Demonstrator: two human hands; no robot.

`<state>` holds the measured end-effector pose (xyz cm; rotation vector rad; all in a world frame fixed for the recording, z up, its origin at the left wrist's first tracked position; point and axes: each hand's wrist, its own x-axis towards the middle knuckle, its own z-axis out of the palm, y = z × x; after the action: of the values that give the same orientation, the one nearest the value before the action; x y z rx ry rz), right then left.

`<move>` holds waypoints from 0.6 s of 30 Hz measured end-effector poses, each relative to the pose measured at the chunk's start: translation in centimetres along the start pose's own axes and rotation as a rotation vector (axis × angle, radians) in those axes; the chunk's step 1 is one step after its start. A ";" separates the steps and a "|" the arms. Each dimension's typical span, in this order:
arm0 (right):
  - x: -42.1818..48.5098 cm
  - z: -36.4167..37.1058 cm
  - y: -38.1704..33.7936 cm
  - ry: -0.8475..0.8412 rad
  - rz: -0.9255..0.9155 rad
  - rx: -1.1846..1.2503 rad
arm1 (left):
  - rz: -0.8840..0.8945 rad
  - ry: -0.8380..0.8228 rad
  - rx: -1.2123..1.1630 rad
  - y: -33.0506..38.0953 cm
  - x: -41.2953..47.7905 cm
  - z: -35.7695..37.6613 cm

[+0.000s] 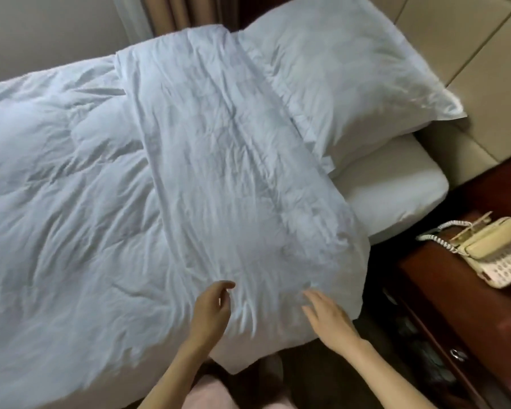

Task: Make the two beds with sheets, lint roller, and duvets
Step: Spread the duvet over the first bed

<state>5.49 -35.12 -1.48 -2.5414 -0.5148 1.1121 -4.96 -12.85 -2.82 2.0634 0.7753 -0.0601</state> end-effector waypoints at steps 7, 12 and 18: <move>-4.7 -9.3 -0.4 0.101 0.175 0.310 | 0.121 -0.062 -0.180 11.5 2.4 -3.4; -10.1 -11.3 1.7 0.280 0.332 0.505 | 0.148 -0.264 -0.143 14.9 3.4 -3.7; -16.3 -10.5 3.9 0.550 0.484 0.729 | 0.252 -0.526 0.002 19.9 4.9 -0.6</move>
<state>3.87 -47.33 14.00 -2.1742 0.5723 0.5150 9.69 -17.82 10.67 2.0007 0.1914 -0.4420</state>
